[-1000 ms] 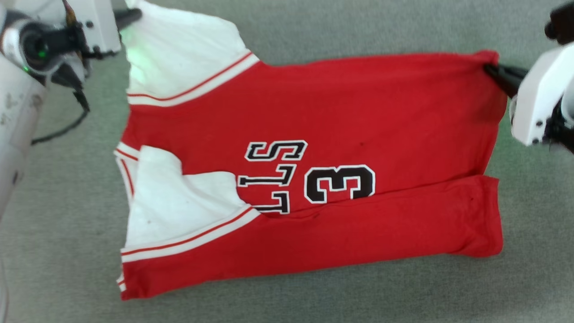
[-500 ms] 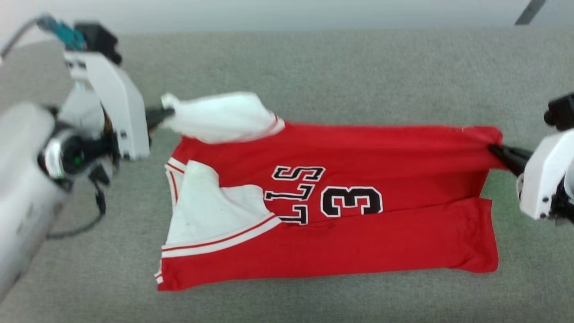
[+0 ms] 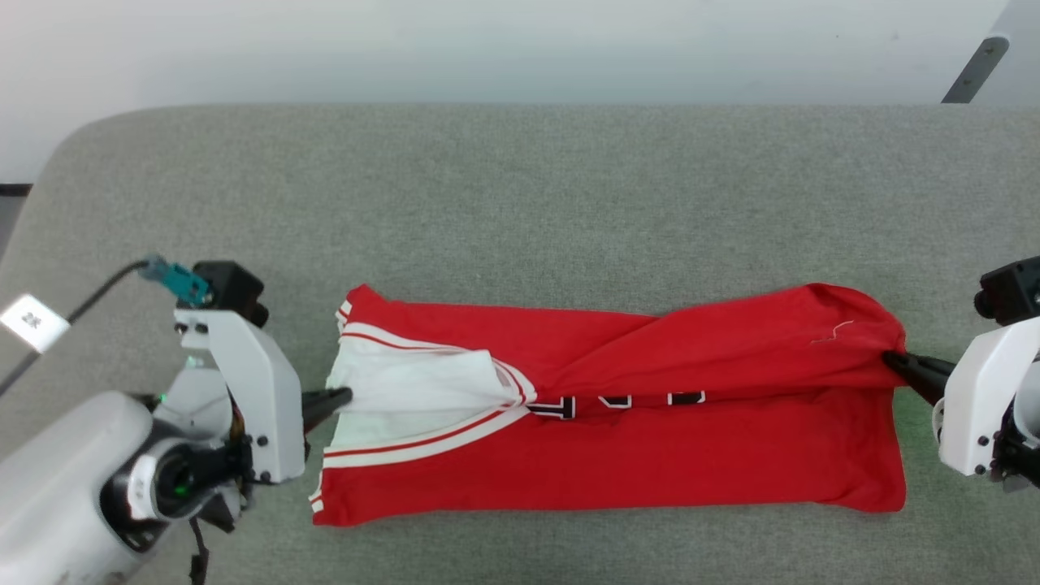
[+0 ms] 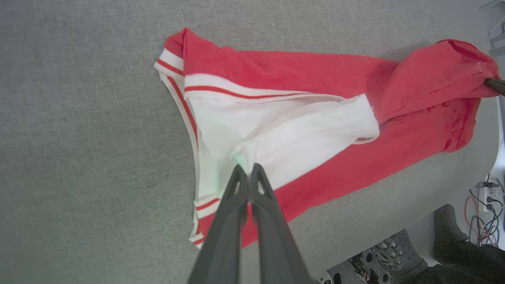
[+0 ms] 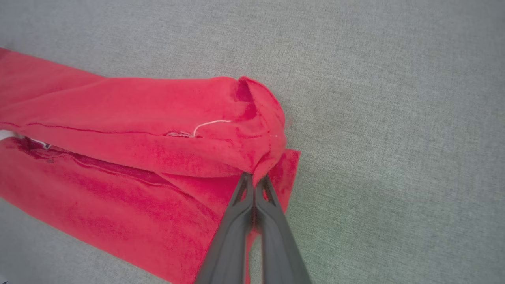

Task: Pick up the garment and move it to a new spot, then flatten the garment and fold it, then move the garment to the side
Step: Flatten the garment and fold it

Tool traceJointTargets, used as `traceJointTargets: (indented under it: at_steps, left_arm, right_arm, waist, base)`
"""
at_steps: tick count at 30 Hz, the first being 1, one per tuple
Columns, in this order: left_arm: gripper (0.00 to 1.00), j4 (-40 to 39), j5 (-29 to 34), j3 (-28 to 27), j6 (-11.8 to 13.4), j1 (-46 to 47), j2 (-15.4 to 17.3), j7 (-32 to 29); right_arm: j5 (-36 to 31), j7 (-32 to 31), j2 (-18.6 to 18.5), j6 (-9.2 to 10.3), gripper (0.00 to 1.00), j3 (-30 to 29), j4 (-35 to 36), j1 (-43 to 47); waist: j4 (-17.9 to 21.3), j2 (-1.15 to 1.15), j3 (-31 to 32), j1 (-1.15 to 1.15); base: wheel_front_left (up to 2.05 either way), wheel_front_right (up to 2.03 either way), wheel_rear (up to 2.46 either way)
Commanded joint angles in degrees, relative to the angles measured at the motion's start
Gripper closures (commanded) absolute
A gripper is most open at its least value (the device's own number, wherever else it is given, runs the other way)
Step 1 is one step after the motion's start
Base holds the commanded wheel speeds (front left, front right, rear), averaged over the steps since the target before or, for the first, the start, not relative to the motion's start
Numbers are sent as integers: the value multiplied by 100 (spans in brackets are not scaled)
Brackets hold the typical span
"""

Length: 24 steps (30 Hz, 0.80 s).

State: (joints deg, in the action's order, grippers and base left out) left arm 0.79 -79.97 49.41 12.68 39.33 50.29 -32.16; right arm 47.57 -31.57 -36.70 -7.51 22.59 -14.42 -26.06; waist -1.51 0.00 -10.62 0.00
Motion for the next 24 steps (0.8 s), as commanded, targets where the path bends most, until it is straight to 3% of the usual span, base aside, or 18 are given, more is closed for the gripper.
traceJointTargets:
  at_steps: [1,3,5,6,7,8,10,11,12,14,15,24]
  left_arm:
    - [100,40,-37,15,-10,-113,-48,55]
    - [100,126,-67,31,-61,-197,-108,123]
    - [65,275,-73,55,-120,-245,-179,183]
    - [60,339,-87,66,-160,-274,-202,194]
    - [41,414,-93,75,-176,-293,-229,207]
    - [27,481,-103,85,-204,-307,-256,201]
    - [11,579,-93,111,-246,-331,-296,205]
    - [0,619,-101,115,-270,-344,-305,210]
    - [0,652,-97,123,-288,-351,-318,225]
    - [0,674,-94,129,-309,-373,-322,229]
    - [0,688,-100,140,-318,-396,-331,230]
    - [0,699,-13,122,-421,-678,-327,603]
  right_arm:
    - [-48,-12,55,4,100,-16,-18,104]
    - [-93,-66,113,4,100,12,-57,121]
    - [-107,-106,163,4,99,26,-91,127]
    - [-109,-127,182,4,91,37,-96,148]
    - [-118,-154,202,4,74,48,-100,162]
    - [-117,-169,211,4,64,54,-86,173]
    - [-134,-216,199,4,51,63,-44,220]
    - [-138,-246,188,4,32,73,-16,247]
    - [-139,-260,186,4,14,75,12,260]
    - [-132,-289,187,4,9,65,43,277]
    - [-133,-310,180,4,0,52,70,315]
    - [-175,-456,279,4,0,-218,275,689]
  waist:
    - [12,0,51,0]
    - [33,0,88,0]
    - [44,0,137,0]
    - [52,0,160,0]
    - [60,0,193,0]
    - [66,0,226,0]
    - [70,0,304,0]
    - [71,0,343,0]
    - [71,0,391,0]
    - [73,0,433,0]
    - [74,0,479,0]
    - [95,0,884,0]
  base:
    - [0,0,0]
    - [0,0,0]
    - [0,0,0]
    - [0,0,0]
    - [0,0,0]
    - [0,0,0]
    - [0,0,0]
    - [0,0,0]
    - [0,0,0]
    - [0,0,0]
    - [0,0,0]
    - [0,0,0]
